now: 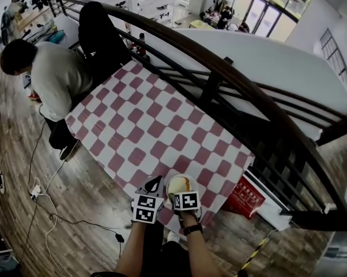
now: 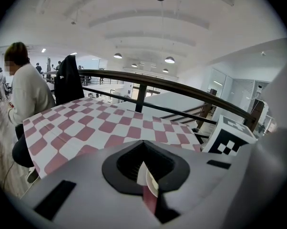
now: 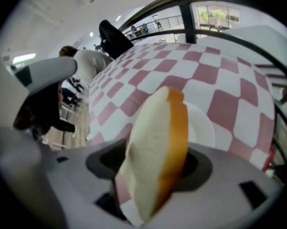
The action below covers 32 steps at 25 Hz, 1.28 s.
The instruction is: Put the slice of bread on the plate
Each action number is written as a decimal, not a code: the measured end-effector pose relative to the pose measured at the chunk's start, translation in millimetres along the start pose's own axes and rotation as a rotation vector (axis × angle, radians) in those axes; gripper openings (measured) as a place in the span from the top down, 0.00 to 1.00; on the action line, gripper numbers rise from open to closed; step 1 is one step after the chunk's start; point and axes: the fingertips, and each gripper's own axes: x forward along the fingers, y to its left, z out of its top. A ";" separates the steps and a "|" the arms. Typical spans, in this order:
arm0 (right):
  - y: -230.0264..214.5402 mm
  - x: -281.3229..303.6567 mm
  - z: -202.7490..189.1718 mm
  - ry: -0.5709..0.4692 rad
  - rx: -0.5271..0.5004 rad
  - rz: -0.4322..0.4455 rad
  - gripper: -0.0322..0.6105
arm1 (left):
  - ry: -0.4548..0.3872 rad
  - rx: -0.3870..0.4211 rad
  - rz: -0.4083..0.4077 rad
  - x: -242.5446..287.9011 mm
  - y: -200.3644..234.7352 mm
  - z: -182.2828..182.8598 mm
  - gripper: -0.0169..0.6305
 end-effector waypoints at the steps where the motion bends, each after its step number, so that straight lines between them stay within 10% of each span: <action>1: -0.8 -1.8 1.5 0.001 -0.012 -0.021 0.46 | -0.001 -0.002 -0.002 0.8 -0.9 3.5 0.95; 7: -38.0 -41.8 18.7 -0.079 -0.028 -0.191 0.29 | -0.024 0.032 -0.036 0.4 -23.3 24.2 0.95; 15: -28.9 -154.6 100.9 -0.493 -0.050 -0.112 0.31 | -0.144 0.100 -0.054 -29.9 -58.4 79.1 0.95; 23: 23.1 -296.5 117.6 -0.951 -0.173 -0.040 0.90 | -0.371 0.096 -0.043 -93.6 -101.8 149.8 0.95; 32: 61.3 -398.7 81.4 -1.166 -0.374 -0.077 0.93 | -0.538 0.167 -0.065 -167.7 -159.3 169.2 0.95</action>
